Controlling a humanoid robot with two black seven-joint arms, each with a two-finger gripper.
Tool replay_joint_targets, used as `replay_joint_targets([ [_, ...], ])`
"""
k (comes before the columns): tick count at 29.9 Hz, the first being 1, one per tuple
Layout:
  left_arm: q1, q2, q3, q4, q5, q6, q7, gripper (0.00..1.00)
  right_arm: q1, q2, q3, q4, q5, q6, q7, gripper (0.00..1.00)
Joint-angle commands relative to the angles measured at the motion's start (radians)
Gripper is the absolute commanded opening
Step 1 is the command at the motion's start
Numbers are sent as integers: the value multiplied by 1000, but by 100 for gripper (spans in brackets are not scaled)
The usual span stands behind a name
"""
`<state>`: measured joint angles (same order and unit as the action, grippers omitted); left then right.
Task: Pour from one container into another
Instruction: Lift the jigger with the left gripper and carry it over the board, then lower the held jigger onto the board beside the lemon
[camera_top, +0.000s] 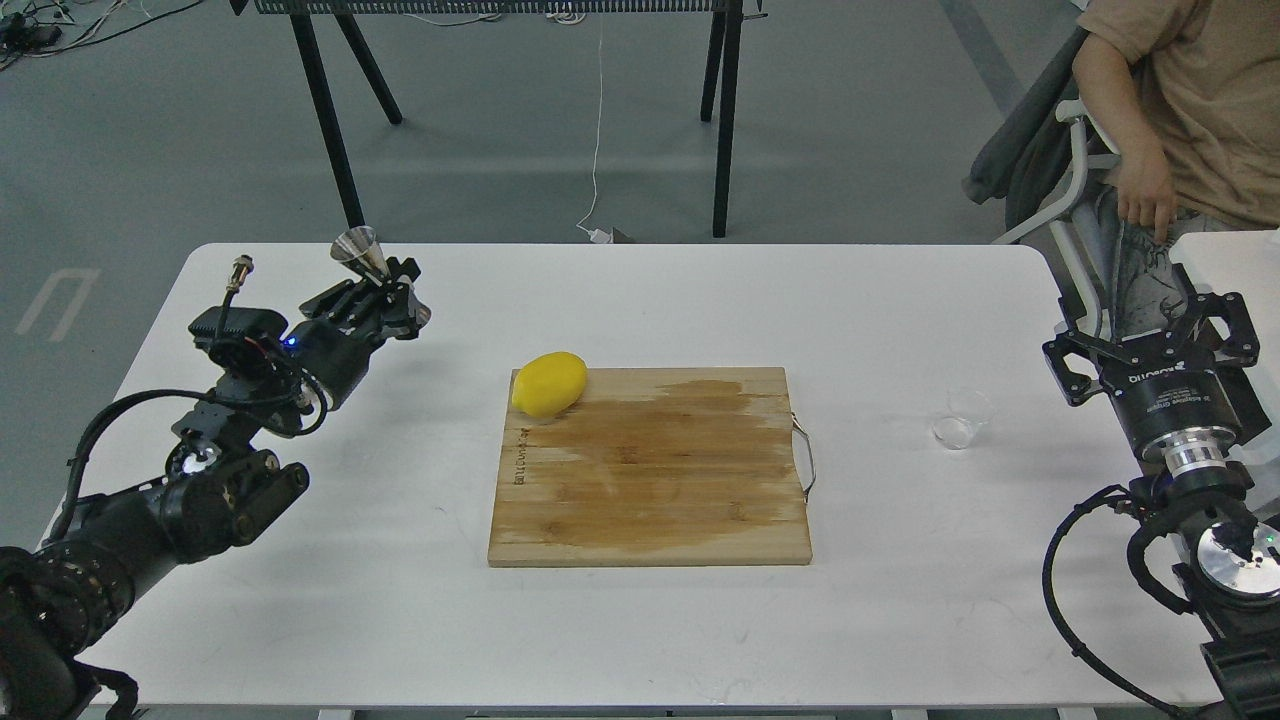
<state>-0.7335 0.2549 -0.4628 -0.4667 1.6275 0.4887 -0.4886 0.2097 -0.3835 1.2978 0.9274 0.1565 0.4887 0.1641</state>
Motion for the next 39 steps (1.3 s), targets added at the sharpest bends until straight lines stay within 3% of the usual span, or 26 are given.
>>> replay_joint_targets([
  [1, -53, -57, 12, -52, 3, 0, 0, 5, 0, 0, 0, -1, 0, 0, 0, 99],
  [10, -72, -255, 214, -53, 17, 0, 0, 5, -1, 0, 0, -18, 0, 0, 0, 99],
  [31, 3, -255, 274, -32, 71, 0, 0, 5, 0, 2, -2, -18, 0, 0, 0, 99],
  [39, 69, -255, 322, -101, 74, 0, 0, 5, 5, 2, -11, -28, -2, 0, 0, 99],
])
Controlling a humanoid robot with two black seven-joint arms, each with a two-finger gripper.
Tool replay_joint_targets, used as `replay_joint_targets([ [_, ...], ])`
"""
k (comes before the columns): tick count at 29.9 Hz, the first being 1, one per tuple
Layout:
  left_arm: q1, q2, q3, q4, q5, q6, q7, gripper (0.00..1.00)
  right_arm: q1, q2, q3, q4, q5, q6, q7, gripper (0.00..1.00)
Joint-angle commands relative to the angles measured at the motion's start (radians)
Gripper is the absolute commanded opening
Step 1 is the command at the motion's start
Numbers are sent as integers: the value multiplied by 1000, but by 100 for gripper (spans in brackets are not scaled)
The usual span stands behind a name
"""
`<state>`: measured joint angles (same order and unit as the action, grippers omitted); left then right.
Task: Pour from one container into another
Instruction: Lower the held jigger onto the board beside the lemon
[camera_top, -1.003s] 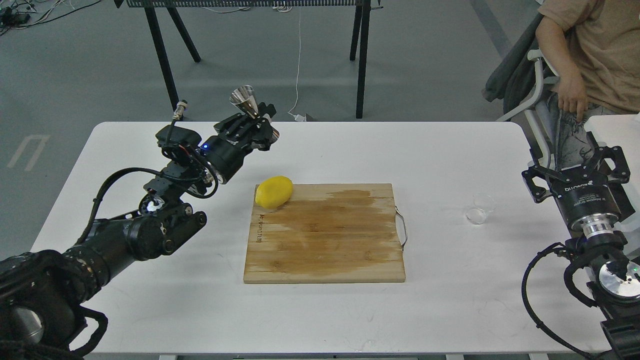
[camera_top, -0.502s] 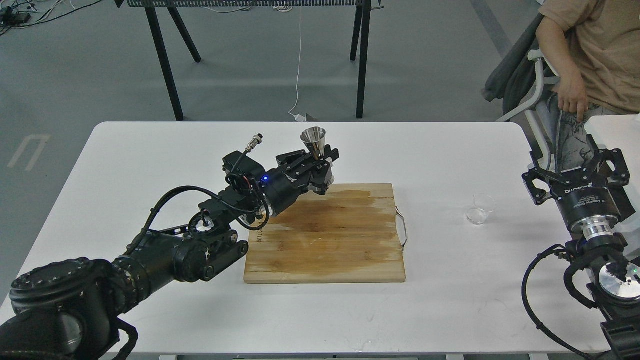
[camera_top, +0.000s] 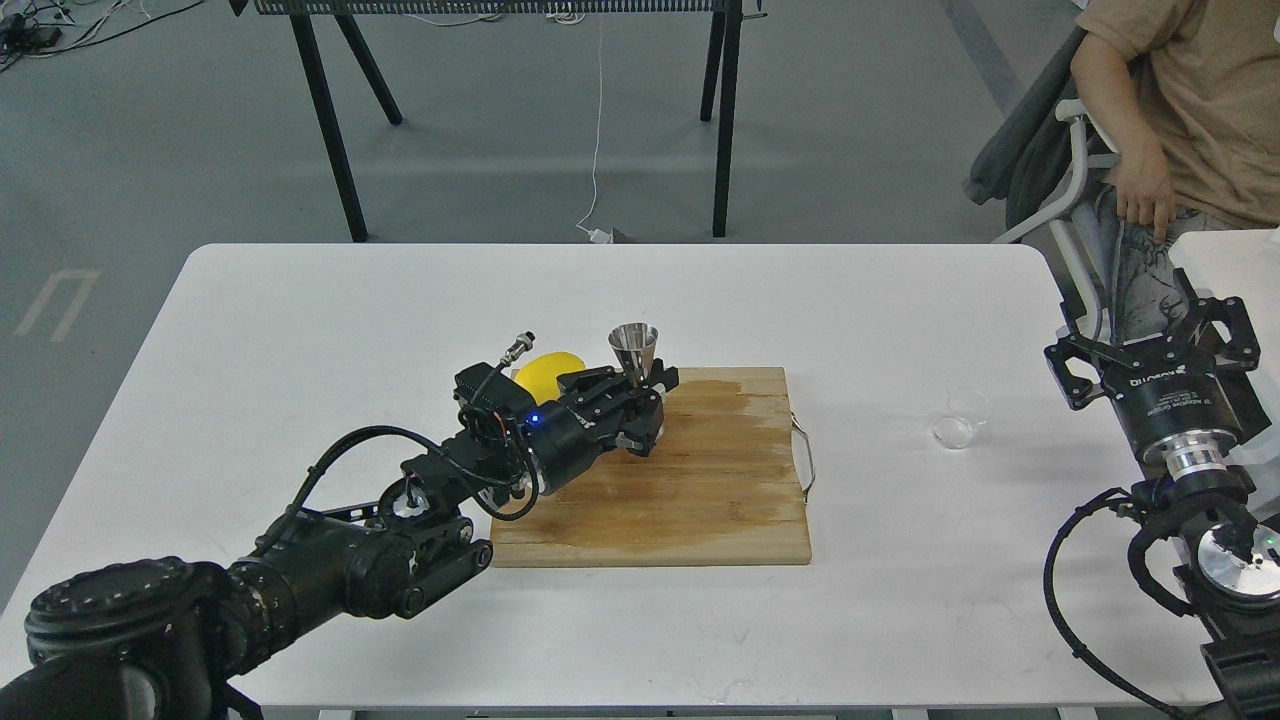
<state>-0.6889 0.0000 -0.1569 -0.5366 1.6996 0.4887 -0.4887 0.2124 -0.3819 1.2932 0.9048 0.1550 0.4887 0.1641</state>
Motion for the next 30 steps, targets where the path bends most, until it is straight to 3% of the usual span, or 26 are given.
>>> replay_joint_targets([
  [1, 34, 0, 17, -46, 2, 0, 0, 5, 2, 0, -8, -6, 0, 0, 0, 99],
  [19, 37, 0, 20, -42, 0, 0, 0, 9, 1, 2, -14, 5, 1, 0, 0, 99],
  [30, 37, 0, 34, -40, 2, 0, 0, 24, 1, 0, -14, 3, 1, 0, 0, 99],
])
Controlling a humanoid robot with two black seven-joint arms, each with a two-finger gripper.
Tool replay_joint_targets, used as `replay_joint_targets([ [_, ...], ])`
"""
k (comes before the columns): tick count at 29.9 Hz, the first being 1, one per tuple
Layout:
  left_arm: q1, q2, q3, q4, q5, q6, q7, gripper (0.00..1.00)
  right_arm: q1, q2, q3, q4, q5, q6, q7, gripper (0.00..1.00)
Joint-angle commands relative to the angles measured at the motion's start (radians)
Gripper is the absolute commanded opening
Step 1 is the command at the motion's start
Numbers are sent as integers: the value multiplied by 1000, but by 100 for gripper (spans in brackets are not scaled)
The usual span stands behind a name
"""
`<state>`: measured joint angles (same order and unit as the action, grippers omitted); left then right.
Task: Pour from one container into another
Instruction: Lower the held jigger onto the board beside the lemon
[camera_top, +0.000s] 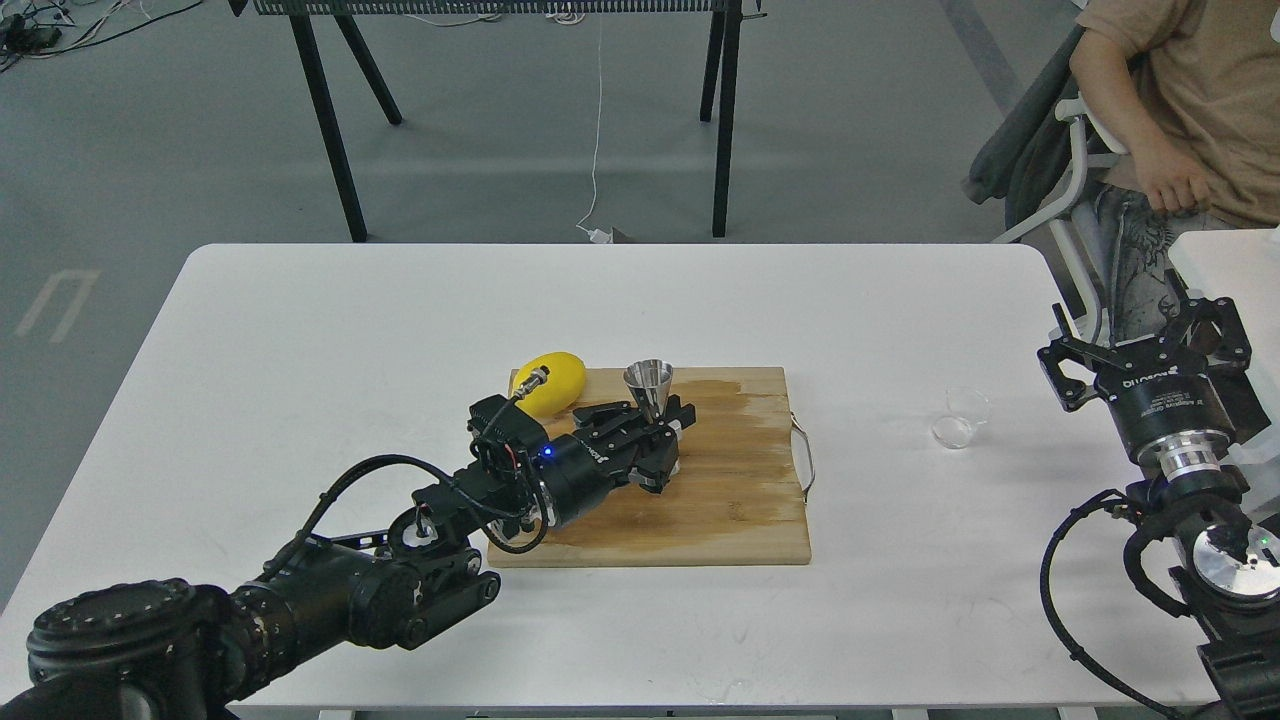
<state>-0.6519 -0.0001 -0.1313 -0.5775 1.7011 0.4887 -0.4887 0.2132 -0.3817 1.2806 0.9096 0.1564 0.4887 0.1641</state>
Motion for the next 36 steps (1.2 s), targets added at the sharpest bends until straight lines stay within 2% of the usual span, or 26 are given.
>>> replay_joint_targets([
  [1, 0, 0, 12, 1, 0, 0, 0, 26, 0, 1, -1, -2, 0, 0, 0, 99],
  [7, 0, 0, 13, 2, 0, 0, 0, 31, 0, 1, -1, -2, 0, 0, 0, 99],
  [17, 0, 0, 18, 18, 0, 0, 0, 34, 0, 1, -1, 0, 0, 0, 0, 99],
  [21, 0, 0, 18, 18, 0, 0, 0, 39, 0, 1, -1, 0, 0, 0, 0, 99],
  [25, 0, 0, 18, 18, 0, 0, 0, 48, 0, 3, -1, -2, 0, 0, 0, 99],
  [31, 0, 0, 19, 18, 0, 0, 0, 74, 0, 3, 0, -2, 0, 0, 0, 99],
  [36, 2, 0, 19, 18, 6, 0, 0, 80, -2, 1, 0, -2, 0, 0, 0, 99],
])
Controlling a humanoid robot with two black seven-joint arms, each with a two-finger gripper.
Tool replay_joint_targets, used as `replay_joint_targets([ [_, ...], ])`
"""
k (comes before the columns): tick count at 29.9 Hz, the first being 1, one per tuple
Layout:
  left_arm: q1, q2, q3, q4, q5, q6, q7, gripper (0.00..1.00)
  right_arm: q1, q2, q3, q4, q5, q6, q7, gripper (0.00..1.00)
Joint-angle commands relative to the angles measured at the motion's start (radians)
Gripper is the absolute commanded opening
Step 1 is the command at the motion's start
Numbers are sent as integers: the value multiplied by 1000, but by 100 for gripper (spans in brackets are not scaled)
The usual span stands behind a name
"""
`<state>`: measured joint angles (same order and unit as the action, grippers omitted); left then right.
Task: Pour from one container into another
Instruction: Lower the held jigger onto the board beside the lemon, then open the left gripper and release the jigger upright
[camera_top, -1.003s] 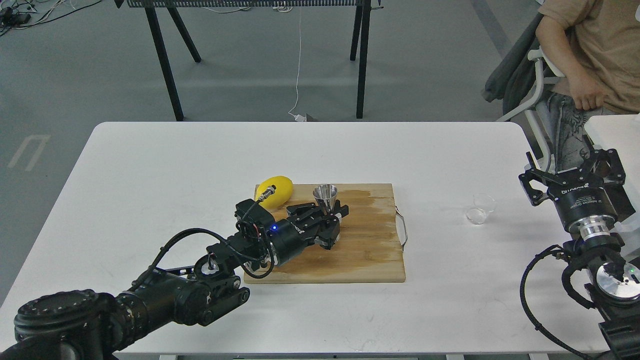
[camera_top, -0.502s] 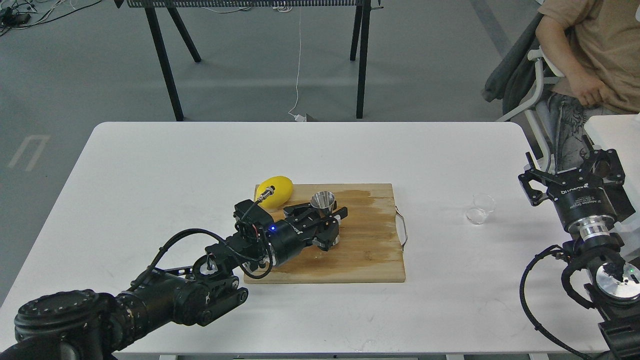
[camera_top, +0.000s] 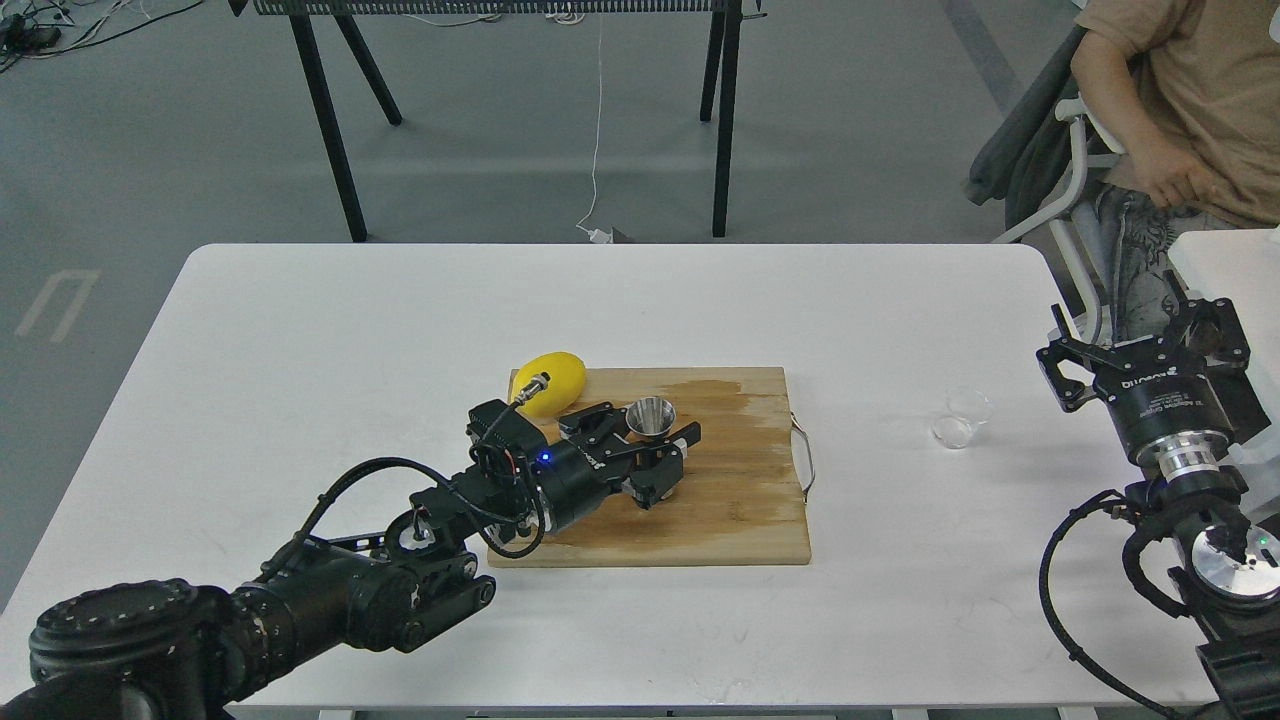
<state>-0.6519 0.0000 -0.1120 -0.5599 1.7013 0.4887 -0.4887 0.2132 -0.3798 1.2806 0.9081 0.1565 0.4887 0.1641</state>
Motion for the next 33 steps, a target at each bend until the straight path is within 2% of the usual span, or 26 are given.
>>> replay_joint_targets([
  [1, 2, 0, 0, 0, 6, 0, 0, 80, -1, -1, 0, 0, 0, 0, 0, 99],
  [33, 71, 0, 2, -11, 14, 0, 0, 81, -8, 1, -1, 0, 0, 0, 0, 99],
])
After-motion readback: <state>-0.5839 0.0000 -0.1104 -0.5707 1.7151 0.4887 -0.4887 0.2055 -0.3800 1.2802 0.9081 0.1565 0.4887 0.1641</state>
